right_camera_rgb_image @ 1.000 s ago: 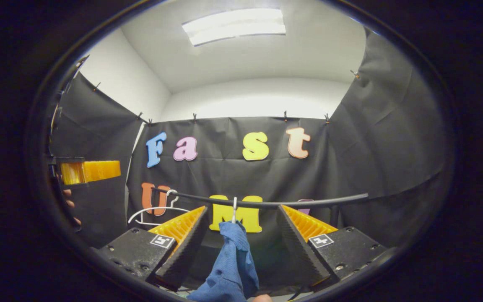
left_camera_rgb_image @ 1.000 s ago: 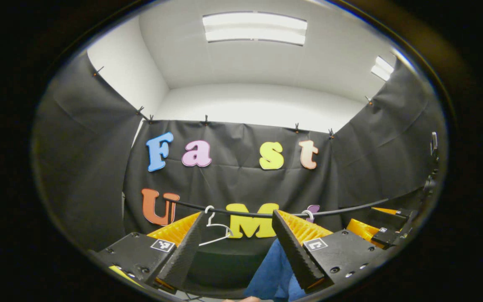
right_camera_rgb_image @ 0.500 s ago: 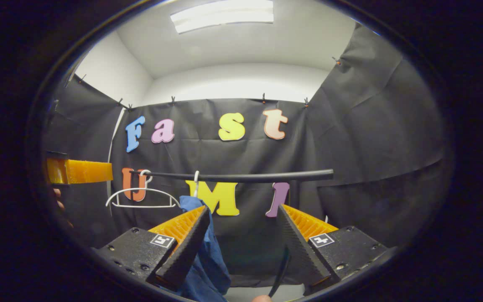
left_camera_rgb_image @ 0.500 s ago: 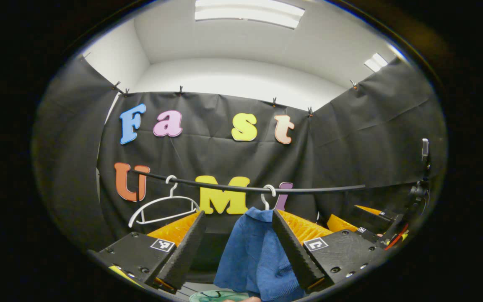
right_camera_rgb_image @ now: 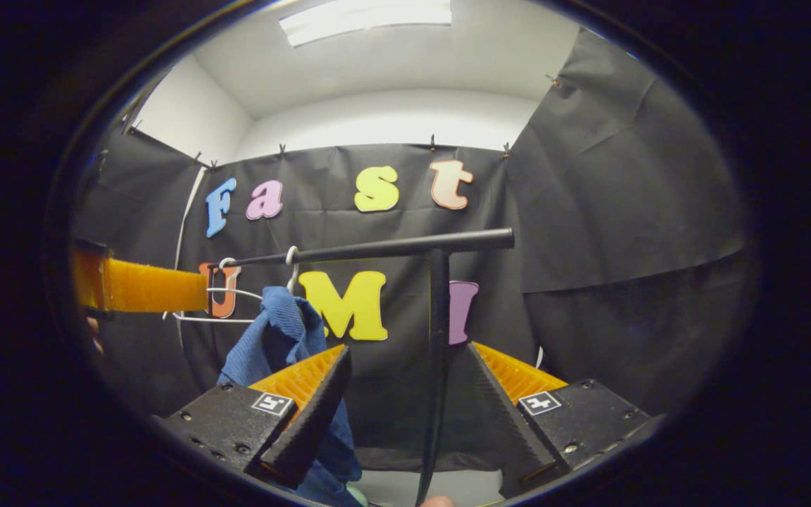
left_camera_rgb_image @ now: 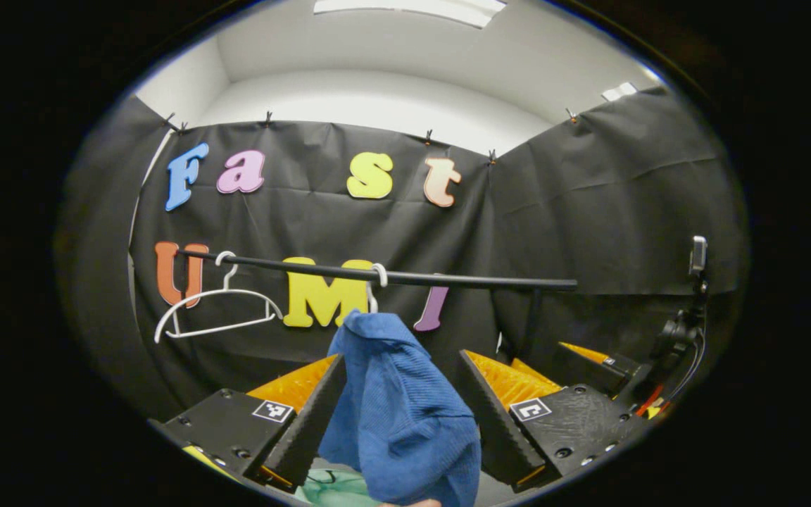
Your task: Grasp the clothes on the hanger with both hands and then place them into the laundry hamper below.
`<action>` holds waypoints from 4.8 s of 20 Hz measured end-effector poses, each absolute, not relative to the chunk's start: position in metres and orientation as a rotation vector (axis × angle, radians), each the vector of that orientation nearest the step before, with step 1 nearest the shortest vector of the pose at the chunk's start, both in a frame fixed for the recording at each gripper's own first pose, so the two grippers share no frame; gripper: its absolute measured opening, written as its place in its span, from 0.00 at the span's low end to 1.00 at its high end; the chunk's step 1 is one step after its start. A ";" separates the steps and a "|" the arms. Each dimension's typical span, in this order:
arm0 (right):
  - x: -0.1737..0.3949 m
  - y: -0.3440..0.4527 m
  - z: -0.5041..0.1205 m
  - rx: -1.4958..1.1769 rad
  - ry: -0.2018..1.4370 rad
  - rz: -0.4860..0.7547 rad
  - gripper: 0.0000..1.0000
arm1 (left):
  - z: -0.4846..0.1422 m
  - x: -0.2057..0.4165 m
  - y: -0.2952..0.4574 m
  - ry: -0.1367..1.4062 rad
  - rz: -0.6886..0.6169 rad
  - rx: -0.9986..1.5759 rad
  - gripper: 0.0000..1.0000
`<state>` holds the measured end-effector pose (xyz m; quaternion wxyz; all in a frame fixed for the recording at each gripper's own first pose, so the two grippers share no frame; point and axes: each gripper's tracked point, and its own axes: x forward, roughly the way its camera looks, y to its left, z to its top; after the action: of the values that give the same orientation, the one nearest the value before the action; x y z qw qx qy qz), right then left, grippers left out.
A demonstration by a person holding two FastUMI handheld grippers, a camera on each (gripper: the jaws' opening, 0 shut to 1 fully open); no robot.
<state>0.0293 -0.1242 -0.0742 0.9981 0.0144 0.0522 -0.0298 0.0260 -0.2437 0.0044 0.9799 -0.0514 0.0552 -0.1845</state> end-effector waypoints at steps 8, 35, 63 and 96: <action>0.026 -0.153 -0.106 0.061 0.160 -0.022 1.00 | -0.023 0.048 -0.326 0.212 -0.518 -0.161 1.00; 0.071 -0.044 -0.157 -0.041 0.290 -0.171 1.00 | -0.112 0.100 -0.133 0.332 -0.185 0.084 0.94; 0.205 -0.076 -0.234 -0.027 0.374 -0.231 0.83 | -0.150 0.205 -0.114 0.315 0.127 0.072 0.38; 0.125 -0.088 -0.143 -0.038 0.344 -0.298 0.12 | -0.088 0.058 -0.148 0.432 -0.397 0.073 0.17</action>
<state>0.1253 -0.0880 -0.1427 0.9741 -0.0187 0.1705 -0.1476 0.0578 -0.1482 -0.0877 0.9566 0.0358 0.2130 -0.1958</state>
